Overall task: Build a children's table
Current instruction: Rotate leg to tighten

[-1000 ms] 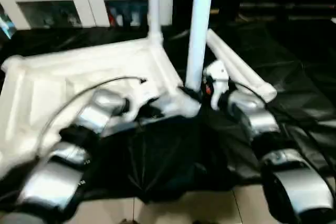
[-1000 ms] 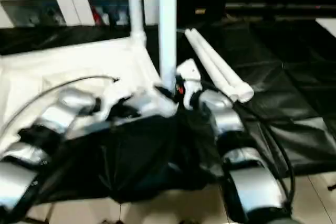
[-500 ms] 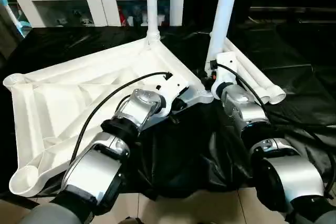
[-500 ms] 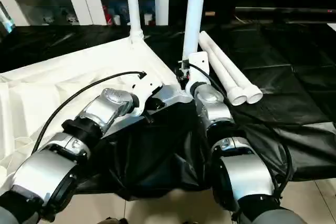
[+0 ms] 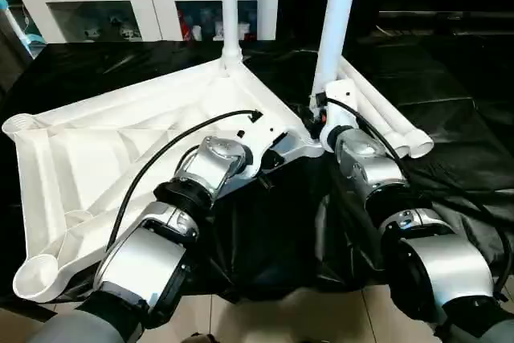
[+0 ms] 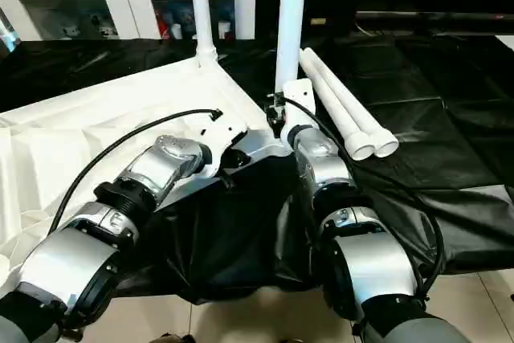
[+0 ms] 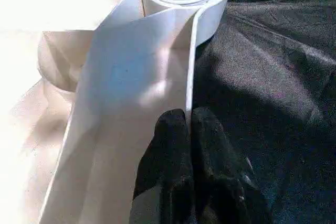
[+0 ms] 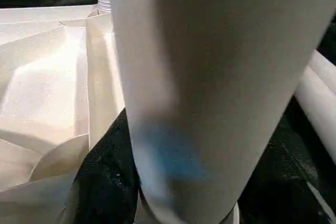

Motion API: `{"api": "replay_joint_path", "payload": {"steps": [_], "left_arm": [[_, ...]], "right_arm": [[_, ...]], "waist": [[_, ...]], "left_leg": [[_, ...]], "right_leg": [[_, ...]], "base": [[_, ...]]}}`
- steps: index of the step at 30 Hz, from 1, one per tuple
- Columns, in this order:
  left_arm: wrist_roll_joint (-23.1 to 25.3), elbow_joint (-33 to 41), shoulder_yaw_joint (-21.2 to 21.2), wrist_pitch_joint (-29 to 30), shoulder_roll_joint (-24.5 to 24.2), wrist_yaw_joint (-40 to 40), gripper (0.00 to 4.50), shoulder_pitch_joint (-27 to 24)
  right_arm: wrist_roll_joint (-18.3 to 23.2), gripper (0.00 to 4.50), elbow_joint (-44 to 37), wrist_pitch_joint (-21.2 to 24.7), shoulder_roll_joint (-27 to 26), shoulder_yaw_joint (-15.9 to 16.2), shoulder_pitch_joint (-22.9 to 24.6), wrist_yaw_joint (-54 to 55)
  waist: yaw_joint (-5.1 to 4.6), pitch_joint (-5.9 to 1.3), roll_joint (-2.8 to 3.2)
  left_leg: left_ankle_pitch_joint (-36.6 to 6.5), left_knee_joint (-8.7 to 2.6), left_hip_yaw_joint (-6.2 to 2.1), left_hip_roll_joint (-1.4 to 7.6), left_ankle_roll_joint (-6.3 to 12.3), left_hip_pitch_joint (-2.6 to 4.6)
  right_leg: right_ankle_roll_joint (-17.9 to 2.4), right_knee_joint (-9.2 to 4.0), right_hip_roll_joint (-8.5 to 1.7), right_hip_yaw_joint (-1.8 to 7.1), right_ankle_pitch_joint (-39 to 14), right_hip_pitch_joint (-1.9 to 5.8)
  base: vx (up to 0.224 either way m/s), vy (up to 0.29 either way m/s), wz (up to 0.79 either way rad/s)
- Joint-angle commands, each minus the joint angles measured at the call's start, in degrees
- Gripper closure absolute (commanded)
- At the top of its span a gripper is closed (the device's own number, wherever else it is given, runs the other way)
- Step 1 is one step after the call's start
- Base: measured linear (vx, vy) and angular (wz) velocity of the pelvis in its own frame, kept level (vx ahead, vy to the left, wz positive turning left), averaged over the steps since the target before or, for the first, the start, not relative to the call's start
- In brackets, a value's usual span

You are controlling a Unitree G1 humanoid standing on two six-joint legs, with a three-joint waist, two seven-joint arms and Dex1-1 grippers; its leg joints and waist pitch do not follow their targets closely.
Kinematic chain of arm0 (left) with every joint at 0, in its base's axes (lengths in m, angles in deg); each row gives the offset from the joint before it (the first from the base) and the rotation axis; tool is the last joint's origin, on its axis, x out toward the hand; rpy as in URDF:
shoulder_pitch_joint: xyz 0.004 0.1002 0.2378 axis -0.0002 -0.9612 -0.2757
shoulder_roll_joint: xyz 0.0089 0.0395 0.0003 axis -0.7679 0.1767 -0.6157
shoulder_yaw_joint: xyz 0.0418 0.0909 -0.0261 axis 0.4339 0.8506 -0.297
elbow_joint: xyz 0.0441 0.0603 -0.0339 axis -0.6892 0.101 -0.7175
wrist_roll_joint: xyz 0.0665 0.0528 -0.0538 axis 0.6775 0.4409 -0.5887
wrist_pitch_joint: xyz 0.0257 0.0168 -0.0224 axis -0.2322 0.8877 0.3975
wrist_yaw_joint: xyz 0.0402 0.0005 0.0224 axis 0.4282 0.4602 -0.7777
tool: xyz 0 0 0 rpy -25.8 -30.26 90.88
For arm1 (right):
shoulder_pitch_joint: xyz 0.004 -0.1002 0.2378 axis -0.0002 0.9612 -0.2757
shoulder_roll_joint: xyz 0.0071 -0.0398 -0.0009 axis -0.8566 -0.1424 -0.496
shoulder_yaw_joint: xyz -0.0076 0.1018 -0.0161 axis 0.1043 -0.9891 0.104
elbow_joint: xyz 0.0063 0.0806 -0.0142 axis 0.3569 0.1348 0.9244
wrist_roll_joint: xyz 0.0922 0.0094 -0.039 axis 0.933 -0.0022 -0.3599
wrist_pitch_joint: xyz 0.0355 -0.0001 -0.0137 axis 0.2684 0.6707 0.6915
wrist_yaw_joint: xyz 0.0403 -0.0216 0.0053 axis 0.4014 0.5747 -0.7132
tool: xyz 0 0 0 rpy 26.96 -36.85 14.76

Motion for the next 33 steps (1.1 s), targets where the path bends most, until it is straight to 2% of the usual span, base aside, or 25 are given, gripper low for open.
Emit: {"api": "replay_joint_path", "payload": {"steps": [1,4,5,6,7,8,9,11,13,14,15,16,17,18,19,22,28,33], "left_arm": [[0.34,1.06,-0.22,-1.77,-0.10,-0.08,4.50,1.62],[0.03,2.94,0.97,-3.79,-1.05,4.84,4.50,0.34],[-0.04,3.31,1.07,-3.59,-1.37,5.52,4.50,0.09],[-0.04,3.31,1.07,-3.59,-1.37,5.52,4.50,0.09],[-0.02,5.35,2.53,-6.13,-4.26,11.54,4.50,-1.64],[0.01,5.59,2.72,-6.35,-4.71,12.29,4.50,-1.86],[0.01,5.59,2.72,-6.35,-4.71,12.29,4.50,-1.86],[0.01,5.59,2.72,-6.35,-4.71,12.29,4.50,-1.86],[-0.17,6.72,2.94,-7.81,-5.90,15.11,4.50,-2.72],[-0.77,9.19,3.55,-10.93,-8.90,20.72,4.50,-4.65],[-1.51,11.64,4.06,-13.74,-11.73,25.95,4.50,-6.49],[-2.27,13.77,4.35,-15.41,-14.23,30.22,4.50,-8.01],[-2.75,14.82,4.41,-16.00,-15.44,32.20,4.50,-8.72],[-3.33,15.80,4.35,-16.10,-16.41,33.93,4.50,-9.28],[-3.72,16.57,4.31,-15.99,-17.23,35.25,4.50,-9.71],[-3.86,17.46,4.35,-16.95,-18.96,36.87,4.50,-10.51],[-4.62,19.23,3.61,-17.33,-21.18,38.50,4.50,-12.42],[-4.79,20.38,2.99,-17.63,-21.70,37.98,4.50,-13.24]], "right_arm": [[-0.21,2.60,9.27,6.42,-4.26,1.21,5.27,-4.64],[0.18,2.60,8.66,6.23,-3.77,1.62,5.23,-10.38],[0.01,2.60,8.48,6.10,-3.56,1.98,5.26,-12.00],[0.01,2.60,8.48,6.10,-3.56,1.98,5.26,-12.00],[-1.75,2.60,7.15,5.11,-1.80,5.09,6.07,-21.40],[-2.06,2.60,6.95,4.94,-1.50,5.58,6.23,-22.71],[-2.06,2.60,6.95,4.94,-1.50,5.58,6.23,-22.71],[-2.06,2.60,6.95,4.94,-1.50,5.58,6.23,-22.71],[-2.91,2.60,6.28,4.26,-0.52,6.58,6.84,-26.65],[-3.73,2.60,4.22,3.09,2.08,8.68,8.68,-34.80],[-4.33,2.60,2.16,2.05,4.48,10.48,10.45,-42.06],[-4.80,2.60,0.19,1.11,6.71,12.09,12.10,-48.06],[-4.99,2.60,-0.84,0.70,7.81,12.89,12.92,-50.73],[-5.20,2.60,-1.80,0.60,8.81,13.63,13.60,-52.89],[-5.40,2.60,-2.65,0.51,9.70,14.31,14.17,-54.74],[-5.93,2.60,-4.44,-0.11,11.41,15.61,15.25,-57.20],[-5.04,2.60,-8.57,-0.27,13.11,16.47,17.00,-60.66],[-5.05,2.60,-10.59,-0.03,13.02,15.85,17.84,-60.47]], "waist": [[0.01,-1.86,0.60],[0.06,-2.03,0.60],[-0.12,-2.16,0.60],[-0.13,-2.18,0.65],[-0.05,-2.30,0.46],[-0.26,-2.23,0.36],[-0.24,-2.37,0.57],[-0.24,-2.55,0.66],[-0.19,-2.53,0.60],[-0.24,-2.51,0.32],[-0.06,-2.66,0.03],[0.06,-2.98,0.39],[0.01,-3.08,0.52],[-0.10,-3.22,0.71],[-0.22,-3.37,0.99],[-0.13,-3.34,0.86],[-0.07,-3.31,0.79],[-0.03,-3.40,0.60]], "left_leg": [[-24.87,-5.13,-2.34,3.10,0.05,0.62],[-23.46,-5.13,-2.36,3.20,0.60,0.31],[-21.68,-5.17,-2.33,3.29,0.67,-0.08],[-20.97,-5.16,-2.33,3.32,0.74,-0.17],[-19.76,-4.89,-2.21,3.30,1.75,-0.23],[-18.98,-4.82,-2.00,3.21,2.36,-0.59],[-16.97,-4.70,-1.96,3.28,2.94,-0.71],[-15.11,-4.40,-1.63,3.37,3.23,-0.06],[-13.51,-4.26,-1.56,3.34,3.87,-0.28],[-13.30,-4.17,-1.43,3.26,4.22,-0.38],[-11.91,-3.88,-1.33,3.33,5.76,-0.73],[-9.78,-3.51,-1.36,3.38,7.50,-0.78],[-8.51,-3.42,-1.44,3.57,8.25,-0.85],[-7.30,-3.23,-1.31,3.63,8.88,-0.75],[-4.54,-2.99,-1.15,3.79,9.62,-0.29],[-4.12,-2.99,-1.00,3.77,8.88,-0.07],[-5.83,-3.24,-0.91,3.89,6.79,0.23],[-5.78,-3.22,-0.90,3.84,6.40,0.22]], "right_leg": [[-7.43,-5.82,-4.19,2.63,-27.10,0.26],[-7.91,-5.64,-4.26,2.69,-24.96,0.54],[-8.73,-5.12,-4.20,2.72,-21.71,0.91],[-9.24,-4.93,-4.15,2.66,-20.25,1.02],[-10.79,-4.63,-4.17,2.58,-17.12,1.34],[-11.21,-4.54,-4.09,2.62,-16.08,1.55],[-11.78,-4.30,-4.25,2.58,-14.78,1.81],[-13.17,-4.14,-4.07,2.59,-12.19,1.47],[-14.17,-3.88,-4.04,2.43,-10.36,1.80],[-14.09,-3.92,-3.95,2.37,-10.39,1.87],[-14.05,-3.71,-4.04,2.33,-8.54,2.25],[-14.53,-3.23,-3.98,2.21,-4.67,2.37],[-14.95,-2.87,-4.00,2.16,-2.15,2.48],[-15.49,-2.52,-3.81,2.08,0.45,2.33],[-17.05,-1.88,-3.55,1.91,5.91,2.11],[-17.96,-1.85,-3.53,1.87,6.27,2.26],[-17.64,-2.03,-3.46,2.07,3.39,2.31],[-17.21,-2.02,-3.48,2.13,2.97,2.36]], "base": [[0.000,0.000,0.00],[0.000,0.000,0.00],[0.000,0.000,0.00],[0.000,0.000,0.00],[0.000,0.000,0.00],[0.000,0.000,0.00],[0.000,0.000,0.00],[0.052,-0.025,-0.02],[0.000,0.000,0.00],[0.000,0.000,0.00],[0.000,0.000,0.00],[0.063,-0.018,-0.01],[0.063,-0.018,-0.01],[0.070,-0.028,0.00],[0.056,-0.030,-0.01],[0.019,-0.010,0.00],[0.000,0.000,0.00],[0.000,0.000,0.00]]}}
